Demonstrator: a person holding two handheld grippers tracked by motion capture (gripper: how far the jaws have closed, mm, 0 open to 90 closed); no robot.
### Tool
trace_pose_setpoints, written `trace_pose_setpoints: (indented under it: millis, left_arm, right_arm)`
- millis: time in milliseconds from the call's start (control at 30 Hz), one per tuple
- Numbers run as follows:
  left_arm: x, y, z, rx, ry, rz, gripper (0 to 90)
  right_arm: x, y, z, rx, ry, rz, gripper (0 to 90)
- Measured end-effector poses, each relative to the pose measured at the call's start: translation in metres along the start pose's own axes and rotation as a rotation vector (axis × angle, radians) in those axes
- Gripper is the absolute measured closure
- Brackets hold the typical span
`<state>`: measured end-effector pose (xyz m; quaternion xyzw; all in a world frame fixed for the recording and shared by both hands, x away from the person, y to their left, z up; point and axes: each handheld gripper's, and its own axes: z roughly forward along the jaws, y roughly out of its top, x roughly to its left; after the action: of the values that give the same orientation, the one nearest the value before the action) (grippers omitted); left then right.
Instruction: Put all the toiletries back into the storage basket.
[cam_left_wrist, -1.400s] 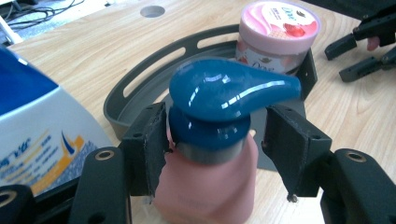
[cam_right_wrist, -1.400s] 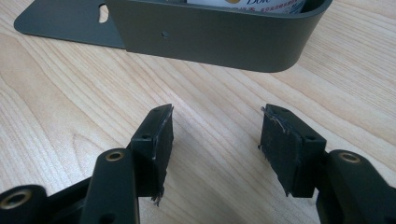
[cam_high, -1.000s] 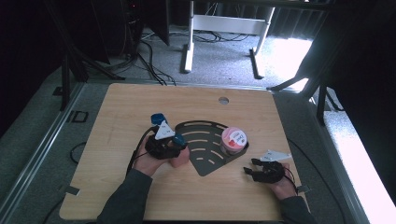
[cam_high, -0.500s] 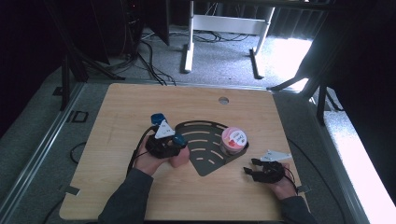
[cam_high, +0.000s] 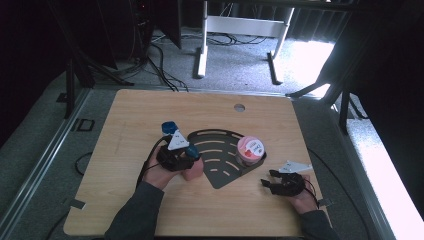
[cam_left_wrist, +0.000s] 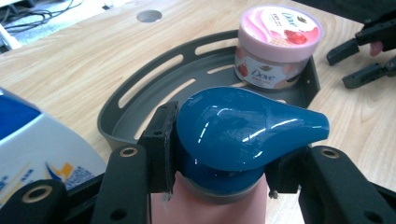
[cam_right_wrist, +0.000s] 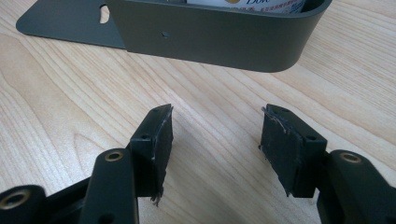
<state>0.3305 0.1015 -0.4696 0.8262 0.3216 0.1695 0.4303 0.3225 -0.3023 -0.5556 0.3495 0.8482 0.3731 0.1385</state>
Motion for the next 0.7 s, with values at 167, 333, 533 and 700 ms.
trace_pose_setpoints:
  millis: [167, 333, 533, 700]
  left_arm:
    - [-0.005, 0.002, 0.0, 0.006, -0.005, 0.006, 52.7]
    - [-0.008, 0.003, 0.0, 0.015, -0.022, 0.004, 52.8]
    - [-0.014, 0.004, 0.0, 0.02, -0.04, 0.015, 52.8]
    - [-0.016, 0.006, -0.002, 0.022, -0.044, 0.02, 52.7]
  right_arm:
    - [0.0, 0.0, 0.0, 0.0, -0.001, 0.0, 43.0]
    - [0.0, 0.0, 0.0, 0.0, 0.0, 0.001, 43.0]
    - [0.0, 0.0, 0.0, 0.0, 0.0, 0.001, 43.0]
    - [0.0, 0.0, 0.0, 0.0, 0.001, 0.001, 43.0]
